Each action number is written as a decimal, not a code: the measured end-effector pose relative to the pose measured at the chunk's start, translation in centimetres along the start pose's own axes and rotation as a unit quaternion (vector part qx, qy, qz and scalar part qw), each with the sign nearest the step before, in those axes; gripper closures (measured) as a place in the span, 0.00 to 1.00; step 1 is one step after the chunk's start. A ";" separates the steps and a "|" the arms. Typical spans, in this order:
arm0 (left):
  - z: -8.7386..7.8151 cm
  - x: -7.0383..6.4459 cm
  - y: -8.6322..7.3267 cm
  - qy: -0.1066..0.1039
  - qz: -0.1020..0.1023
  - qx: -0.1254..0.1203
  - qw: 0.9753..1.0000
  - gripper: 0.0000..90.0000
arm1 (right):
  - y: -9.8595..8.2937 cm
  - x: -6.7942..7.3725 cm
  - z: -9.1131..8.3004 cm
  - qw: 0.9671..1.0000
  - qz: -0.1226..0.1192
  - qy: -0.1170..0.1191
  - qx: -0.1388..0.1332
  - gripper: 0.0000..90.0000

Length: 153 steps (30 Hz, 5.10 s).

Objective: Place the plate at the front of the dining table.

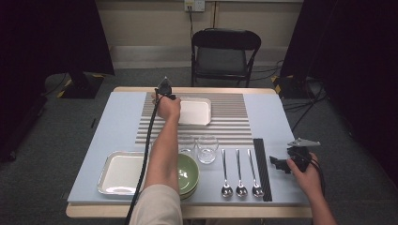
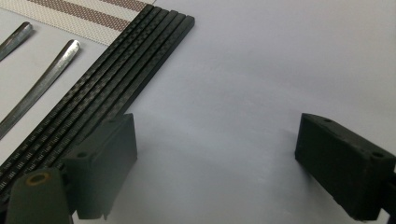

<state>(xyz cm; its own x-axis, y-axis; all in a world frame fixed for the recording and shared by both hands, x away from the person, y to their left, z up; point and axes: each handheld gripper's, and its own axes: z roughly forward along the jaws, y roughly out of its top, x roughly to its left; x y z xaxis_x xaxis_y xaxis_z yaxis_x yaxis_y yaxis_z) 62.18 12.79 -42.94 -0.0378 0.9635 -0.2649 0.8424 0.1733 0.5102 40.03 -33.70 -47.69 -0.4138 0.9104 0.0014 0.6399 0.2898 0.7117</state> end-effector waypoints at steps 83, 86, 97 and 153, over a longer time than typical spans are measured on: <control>0.4 -0.1 -0.5 0.013 0.034 0.034 0.999 0.86 | 0.0 0.0 0.0 1.000 0.000 0.002 0.000 0.13; -0.3 0.0 -0.3 0.005 0.040 0.026 0.999 0.77 | 0.0 0.0 0.0 1.000 0.000 0.002 0.000 0.13; -3.7 0.9 0.3 -0.018 0.048 -0.006 0.999 0.55 | 0.0 0.0 0.0 1.000 0.000 0.002 0.000 0.13; -12.3 6.0 -1.8 -0.166 0.064 -0.012 0.984 0.30 | 0.0 0.0 0.0 1.000 -0.001 0.001 0.002 0.13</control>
<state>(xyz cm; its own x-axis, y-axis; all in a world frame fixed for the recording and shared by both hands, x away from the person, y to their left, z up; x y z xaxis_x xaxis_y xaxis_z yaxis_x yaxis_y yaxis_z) 53.80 20.74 -35.37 0.2480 0.8590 -0.4480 0.8157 0.0643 0.5749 40.03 -33.70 -47.72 -0.4171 0.9089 0.0014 0.6411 0.2931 0.7093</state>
